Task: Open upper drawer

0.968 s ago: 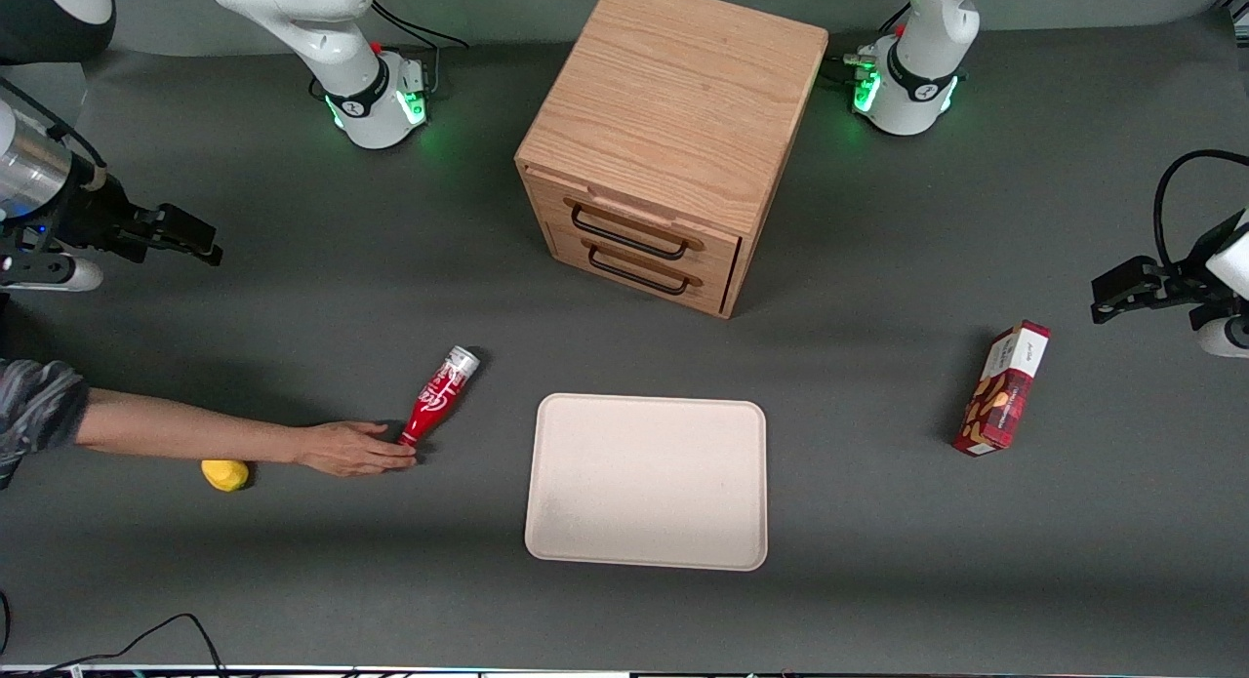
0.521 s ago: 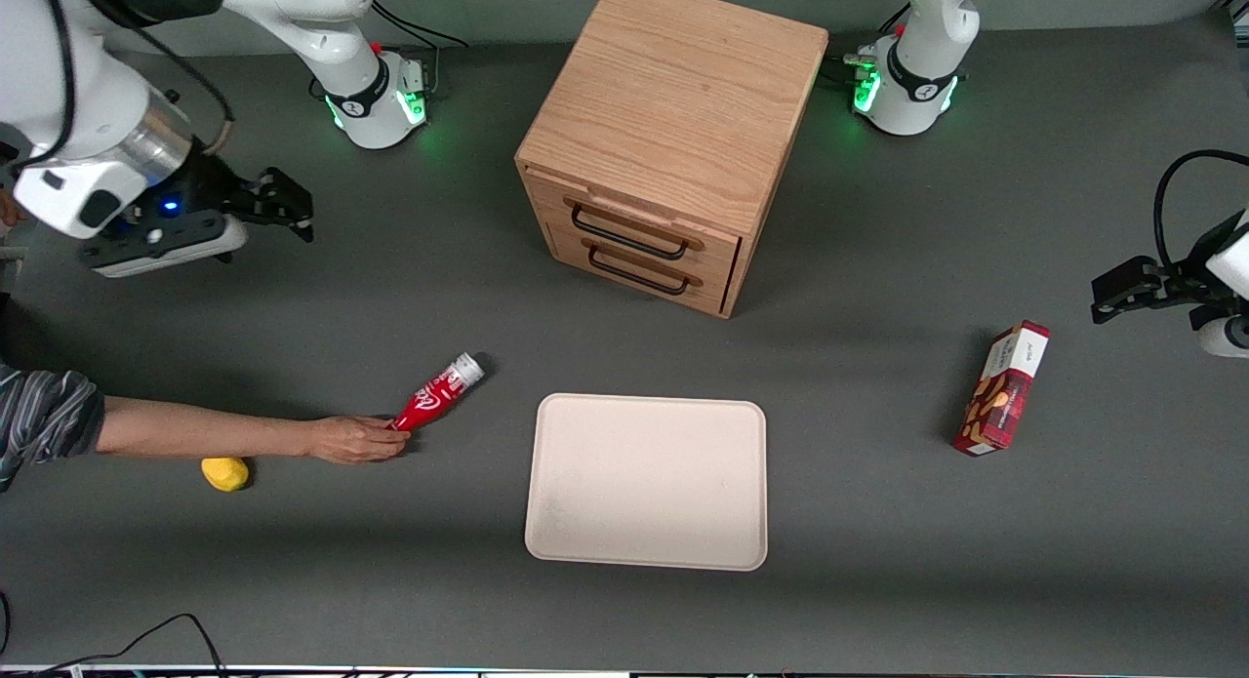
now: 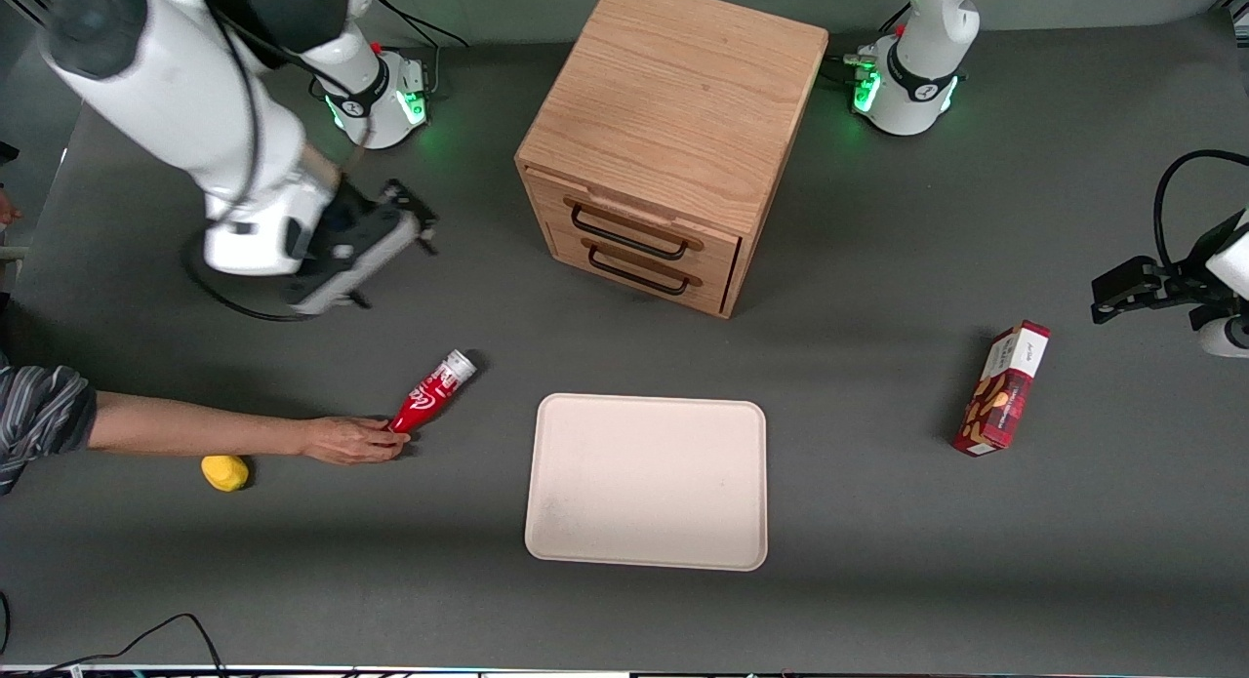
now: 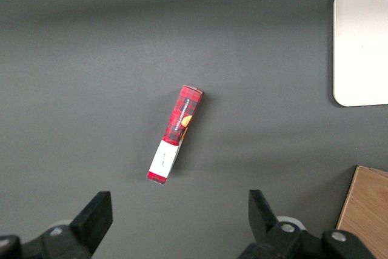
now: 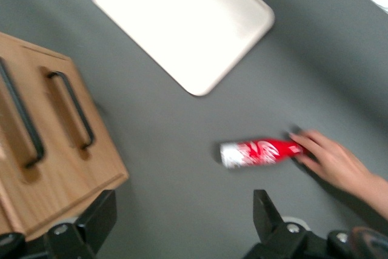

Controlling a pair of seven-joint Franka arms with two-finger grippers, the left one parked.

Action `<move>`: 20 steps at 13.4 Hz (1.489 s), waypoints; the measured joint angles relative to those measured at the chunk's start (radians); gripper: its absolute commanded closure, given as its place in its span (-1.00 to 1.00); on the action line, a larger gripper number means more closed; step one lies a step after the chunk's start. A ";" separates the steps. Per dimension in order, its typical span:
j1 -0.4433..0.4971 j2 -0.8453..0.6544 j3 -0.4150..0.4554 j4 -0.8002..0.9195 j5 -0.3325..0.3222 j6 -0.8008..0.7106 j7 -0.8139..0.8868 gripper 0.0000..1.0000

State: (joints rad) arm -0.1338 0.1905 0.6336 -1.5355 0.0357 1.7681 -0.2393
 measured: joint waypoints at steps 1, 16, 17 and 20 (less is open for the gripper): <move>0.007 0.053 0.024 0.033 0.000 0.000 -0.015 -1.00; 0.258 0.377 0.079 0.101 -0.061 0.149 -0.124 -1.00; 0.266 0.381 0.080 0.093 -0.071 0.154 -0.115 -1.00; 0.282 0.384 0.088 0.065 -0.096 0.179 -0.096 -1.00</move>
State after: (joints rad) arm 0.1477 0.5749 0.7214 -1.4702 -0.0606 1.9471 -0.3352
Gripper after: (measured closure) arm 0.000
